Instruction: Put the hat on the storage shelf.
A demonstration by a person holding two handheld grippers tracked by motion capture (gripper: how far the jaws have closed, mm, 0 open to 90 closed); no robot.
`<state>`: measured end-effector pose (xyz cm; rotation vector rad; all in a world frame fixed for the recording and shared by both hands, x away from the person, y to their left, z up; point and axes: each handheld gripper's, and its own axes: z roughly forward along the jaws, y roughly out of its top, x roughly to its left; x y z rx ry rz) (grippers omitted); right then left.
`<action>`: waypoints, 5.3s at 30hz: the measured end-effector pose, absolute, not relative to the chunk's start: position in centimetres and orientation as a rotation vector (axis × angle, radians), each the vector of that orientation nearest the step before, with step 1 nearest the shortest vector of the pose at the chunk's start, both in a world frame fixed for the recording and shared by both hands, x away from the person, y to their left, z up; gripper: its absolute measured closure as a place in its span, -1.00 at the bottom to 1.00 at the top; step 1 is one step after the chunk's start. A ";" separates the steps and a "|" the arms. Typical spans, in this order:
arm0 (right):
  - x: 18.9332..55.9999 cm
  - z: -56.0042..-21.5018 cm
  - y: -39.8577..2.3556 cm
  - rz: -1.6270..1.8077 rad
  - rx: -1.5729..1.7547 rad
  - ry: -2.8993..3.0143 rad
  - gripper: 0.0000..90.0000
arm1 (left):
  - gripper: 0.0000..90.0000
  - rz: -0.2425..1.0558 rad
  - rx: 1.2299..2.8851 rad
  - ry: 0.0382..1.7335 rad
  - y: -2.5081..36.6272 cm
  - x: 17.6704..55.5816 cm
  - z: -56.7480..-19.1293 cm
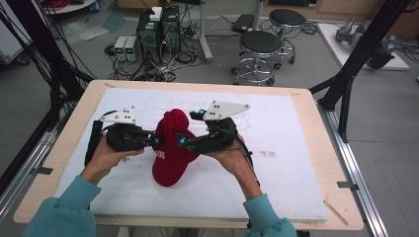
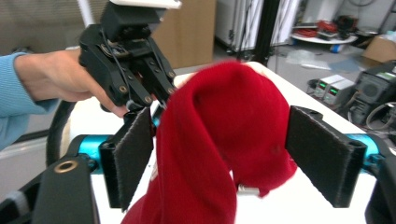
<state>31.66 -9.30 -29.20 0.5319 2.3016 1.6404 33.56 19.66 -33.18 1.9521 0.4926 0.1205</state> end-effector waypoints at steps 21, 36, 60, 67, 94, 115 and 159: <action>28.7 -33.4 -12.2 1.624 0.748 2.279 -0.51 | 0.92 0.225 1.882 0.548 19.4 34.0 -31.3; 28.9 -35.2 -10.4 1.585 0.873 2.370 -0.05 | 0.92 0.252 1.820 0.529 17.9 33.6 -30.2; 29.4 -35.3 -10.0 1.674 0.847 2.443 0.90 | 0.82 0.254 1.773 0.511 17.8 33.5 -30.0; 29.6 -35.2 -10.7 1.666 0.858 2.402 0.90 | -0.45 0.310 1.741 0.634 17.9 33.7 -30.0; 33.6 -33.2 -15.2 1.624 0.948 2.139 0.90 | -0.76 0.460 1.748 0.715 26.0 29.8 -37.8; 39.8 -34.3 -15.5 1.556 1.055 2.080 0.90 | -0.76 0.495 1.731 0.862 29.2 28.0 -43.5; 40.8 -38.2 -14.5 1.367 1.143 2.198 0.85 | -0.74 0.536 1.698 0.854 29.4 26.8 -44.8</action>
